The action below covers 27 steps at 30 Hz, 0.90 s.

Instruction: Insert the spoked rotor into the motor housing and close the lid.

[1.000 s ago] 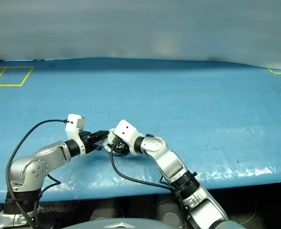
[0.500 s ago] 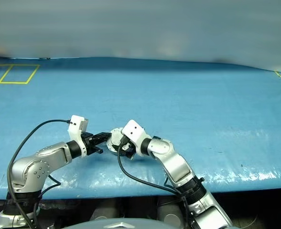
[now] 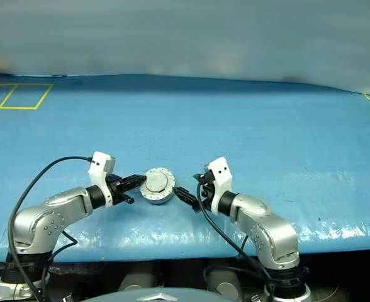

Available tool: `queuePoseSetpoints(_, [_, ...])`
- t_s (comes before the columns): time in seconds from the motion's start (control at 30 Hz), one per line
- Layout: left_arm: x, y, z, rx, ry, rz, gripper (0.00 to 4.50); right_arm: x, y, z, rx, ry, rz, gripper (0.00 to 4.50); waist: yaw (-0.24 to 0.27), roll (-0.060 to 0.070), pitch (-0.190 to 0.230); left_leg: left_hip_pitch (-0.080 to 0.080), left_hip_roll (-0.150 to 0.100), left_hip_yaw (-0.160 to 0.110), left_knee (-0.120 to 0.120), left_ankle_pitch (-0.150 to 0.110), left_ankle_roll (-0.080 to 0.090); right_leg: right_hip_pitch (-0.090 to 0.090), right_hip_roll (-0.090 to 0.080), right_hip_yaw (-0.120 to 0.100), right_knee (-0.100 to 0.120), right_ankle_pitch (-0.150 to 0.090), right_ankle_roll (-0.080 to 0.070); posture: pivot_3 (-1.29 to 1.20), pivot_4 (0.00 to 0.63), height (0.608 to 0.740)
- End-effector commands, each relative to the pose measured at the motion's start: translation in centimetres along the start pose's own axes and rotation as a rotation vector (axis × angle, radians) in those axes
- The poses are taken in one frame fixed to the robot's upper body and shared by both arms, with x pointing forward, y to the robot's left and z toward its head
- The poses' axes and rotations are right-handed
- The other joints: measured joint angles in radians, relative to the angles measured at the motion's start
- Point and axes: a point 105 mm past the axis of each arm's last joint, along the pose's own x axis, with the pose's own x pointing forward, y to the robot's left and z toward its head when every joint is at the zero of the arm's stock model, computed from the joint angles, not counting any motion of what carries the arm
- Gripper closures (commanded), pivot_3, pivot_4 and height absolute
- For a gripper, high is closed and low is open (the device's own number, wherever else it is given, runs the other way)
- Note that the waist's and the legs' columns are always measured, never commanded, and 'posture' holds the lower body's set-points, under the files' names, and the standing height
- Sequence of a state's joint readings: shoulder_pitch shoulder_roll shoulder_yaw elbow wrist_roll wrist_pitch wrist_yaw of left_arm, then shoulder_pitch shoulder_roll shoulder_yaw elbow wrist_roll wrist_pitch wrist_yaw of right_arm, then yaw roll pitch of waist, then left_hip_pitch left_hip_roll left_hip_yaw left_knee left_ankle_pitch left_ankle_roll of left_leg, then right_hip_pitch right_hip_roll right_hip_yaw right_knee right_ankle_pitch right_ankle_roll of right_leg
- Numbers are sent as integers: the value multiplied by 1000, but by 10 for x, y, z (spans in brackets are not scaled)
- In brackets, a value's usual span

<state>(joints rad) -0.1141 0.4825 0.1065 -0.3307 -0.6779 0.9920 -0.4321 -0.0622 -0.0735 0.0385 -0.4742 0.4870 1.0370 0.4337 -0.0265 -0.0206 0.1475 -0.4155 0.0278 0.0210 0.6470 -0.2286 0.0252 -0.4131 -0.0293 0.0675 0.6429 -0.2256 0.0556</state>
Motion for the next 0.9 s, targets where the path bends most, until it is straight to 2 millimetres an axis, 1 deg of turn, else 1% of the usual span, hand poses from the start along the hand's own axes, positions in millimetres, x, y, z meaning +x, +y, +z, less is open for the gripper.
queuePoseSetpoints(0.03, [2,-1,-6,11,32,-4,4500,9,0,-5,241,-16,-21,34,0,0,0,0,0,0,0,0,0,0,0,0,0,0,0,0,150,740])
queuePoseSetpoints(0.1, [1,0,-6,13,32,0,4500,14,5,-9,353,-17,5,34,1,1,1,-1,0,0,0,0,0,-1,-1,-1,-1,0,0,0,150,740])
queuePoseSetpoints(0.2, [0,1,-6,14,32,9,4500,20,13,-10,454,-15,47,34,0,1,1,-1,-2,0,0,-1,1,-1,-2,-1,-1,0,0,0,150,740])
queuePoseSetpoints(0.37, [-1,1,-5,15,29,12,4500,27,17,-14,558,-3,72,34,-3,1,1,0,0,-1,0,-1,1,0,-1,-1,-1,0,0,0,150,740])
queuePoseSetpoints(0.5, [-1,1,-6,10,28,14,4500,32,25,-18,649,3,124,34,-10,1,0,0,0,-1,0,-1,1,0,-1,-1,-1,-1,1,0,150,740])
queuePoseSetpoints(0.7, [-1,1,-8,5,30,16,4500,41,41,-15,773,-2,222,34,-14,1,0,0,0,-1,-1,-1,1,1,0,-1,-1,-1,2,0,150,740])
queuePoseSetpoints(0.9, [-1,-1,-10,2,31,13,4500,51,46,-15,867,9,256,34,-18,1,0,0,0,-1,-1,-1,1,0,-1,-1,-1,-3,4,0,150,740])
